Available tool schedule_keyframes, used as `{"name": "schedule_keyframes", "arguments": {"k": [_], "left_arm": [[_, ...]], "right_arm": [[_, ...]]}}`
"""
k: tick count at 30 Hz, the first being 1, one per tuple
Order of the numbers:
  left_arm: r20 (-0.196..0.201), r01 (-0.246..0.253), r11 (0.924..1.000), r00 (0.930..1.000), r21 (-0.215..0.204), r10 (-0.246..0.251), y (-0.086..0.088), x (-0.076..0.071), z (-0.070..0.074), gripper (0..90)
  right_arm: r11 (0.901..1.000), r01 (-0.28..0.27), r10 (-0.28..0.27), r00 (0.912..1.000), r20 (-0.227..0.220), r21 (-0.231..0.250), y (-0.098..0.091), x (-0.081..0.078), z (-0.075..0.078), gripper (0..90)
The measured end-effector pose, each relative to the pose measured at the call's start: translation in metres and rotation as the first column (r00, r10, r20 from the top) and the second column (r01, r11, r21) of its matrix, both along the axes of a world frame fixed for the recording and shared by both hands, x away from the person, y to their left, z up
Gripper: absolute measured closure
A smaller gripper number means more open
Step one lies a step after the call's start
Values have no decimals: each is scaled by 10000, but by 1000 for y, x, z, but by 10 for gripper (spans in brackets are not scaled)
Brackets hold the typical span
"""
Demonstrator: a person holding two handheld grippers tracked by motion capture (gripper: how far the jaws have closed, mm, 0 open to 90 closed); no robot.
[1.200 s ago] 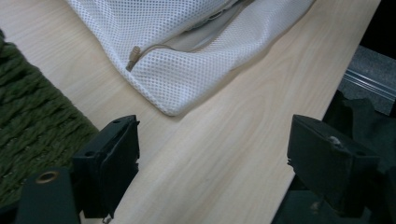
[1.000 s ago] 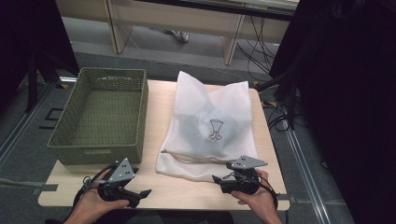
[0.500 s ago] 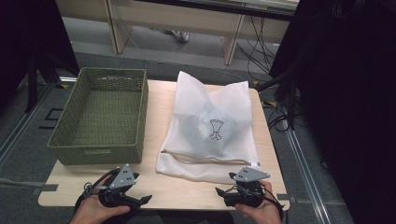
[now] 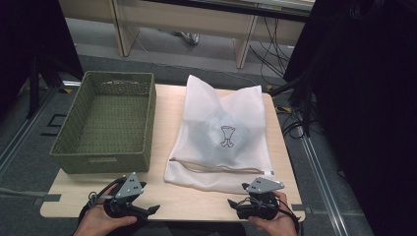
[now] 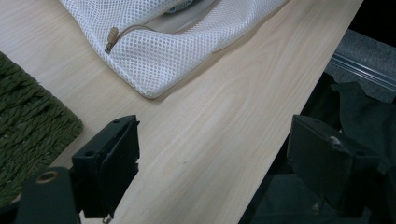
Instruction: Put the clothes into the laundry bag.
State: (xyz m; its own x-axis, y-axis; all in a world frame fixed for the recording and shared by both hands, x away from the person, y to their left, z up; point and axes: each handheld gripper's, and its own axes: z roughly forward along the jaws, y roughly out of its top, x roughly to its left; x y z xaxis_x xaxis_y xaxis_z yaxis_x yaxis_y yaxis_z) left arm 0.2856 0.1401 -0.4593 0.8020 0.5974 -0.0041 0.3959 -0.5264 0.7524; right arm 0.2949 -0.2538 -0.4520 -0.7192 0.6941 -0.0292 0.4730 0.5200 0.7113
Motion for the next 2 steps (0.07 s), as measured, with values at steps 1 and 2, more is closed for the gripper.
{"name": "schedule_keyframes", "arguments": {"k": [1,2], "left_arm": [[0,0,10000,10000,0,0,0,0,0,164],[-14,-13,10000,10000,-24,13,0,0,0,164]], "right_arm": [[10000,11,-11,10000,12,14,0,0,0,277],[10000,-78,78,10000,46,-34,0,0,-1,276]]}}
